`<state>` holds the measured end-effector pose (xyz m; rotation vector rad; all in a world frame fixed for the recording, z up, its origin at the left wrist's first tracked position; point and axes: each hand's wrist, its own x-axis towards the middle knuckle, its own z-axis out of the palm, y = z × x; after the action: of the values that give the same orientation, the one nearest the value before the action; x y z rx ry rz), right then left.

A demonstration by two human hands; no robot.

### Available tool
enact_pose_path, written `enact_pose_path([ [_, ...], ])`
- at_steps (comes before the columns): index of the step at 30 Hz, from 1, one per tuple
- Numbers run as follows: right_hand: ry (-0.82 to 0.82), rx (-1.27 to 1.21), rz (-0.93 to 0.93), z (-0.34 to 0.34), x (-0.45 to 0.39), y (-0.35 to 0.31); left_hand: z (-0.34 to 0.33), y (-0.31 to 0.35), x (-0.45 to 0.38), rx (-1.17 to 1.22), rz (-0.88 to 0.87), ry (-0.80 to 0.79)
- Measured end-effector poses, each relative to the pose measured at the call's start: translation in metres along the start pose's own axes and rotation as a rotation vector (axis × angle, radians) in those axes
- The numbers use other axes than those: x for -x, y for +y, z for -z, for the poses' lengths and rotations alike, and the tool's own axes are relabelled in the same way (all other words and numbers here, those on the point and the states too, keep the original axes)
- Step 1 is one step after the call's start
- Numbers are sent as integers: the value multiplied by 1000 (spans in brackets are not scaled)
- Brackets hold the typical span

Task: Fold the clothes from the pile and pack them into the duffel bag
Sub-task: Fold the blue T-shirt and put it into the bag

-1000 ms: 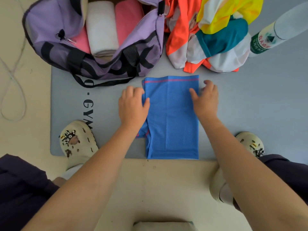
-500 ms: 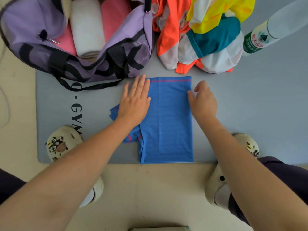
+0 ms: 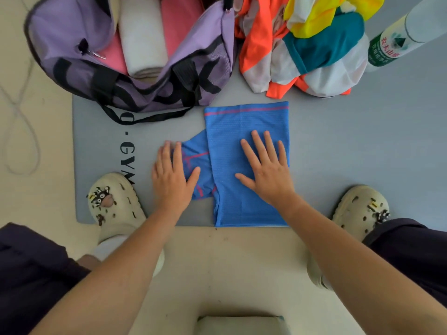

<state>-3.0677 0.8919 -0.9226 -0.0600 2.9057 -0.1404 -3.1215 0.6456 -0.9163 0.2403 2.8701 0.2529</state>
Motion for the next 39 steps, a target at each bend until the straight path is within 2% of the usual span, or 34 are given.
enact_pose_path([
  [3,22,-8,96,-2,-1,-25,12,11,5,151,378,71],
  [6,-44,-10,88,-5,1,-45,16,24,3,285,630,-48],
  [8,-66,-24,63,-5,2,-50,14,32,0,371,702,-134],
  [14,-117,-12,72,-5,-1,-47,11,48,-9,842,609,-47],
  [20,-165,-36,75,1,-1,-47,7,30,-10,1011,798,-105],
  [22,-182,-59,83,7,-2,-47,11,24,-6,1039,771,-105],
  [24,-163,-204,65,17,-3,-45,17,23,-2,1014,679,-107],
  [26,-45,-472,-10,29,-3,-41,24,29,-2,977,539,-110],
  [28,77,-701,-205,37,-2,-33,32,45,-6,975,399,-164],
  [30,-53,-1064,-485,47,-4,-26,40,63,-12,1021,298,-334],
  [32,-202,-1338,-668,48,-9,-20,44,76,-18,1061,249,-559],
  [34,-267,-1265,-679,43,-15,-20,45,77,-23,1078,280,-615],
  [37,-268,-1099,-693,32,-20,-22,40,64,-27,986,427,-456],
  [39,-275,-1046,-700,26,-23,-22,31,55,-25,897,455,-425],
])
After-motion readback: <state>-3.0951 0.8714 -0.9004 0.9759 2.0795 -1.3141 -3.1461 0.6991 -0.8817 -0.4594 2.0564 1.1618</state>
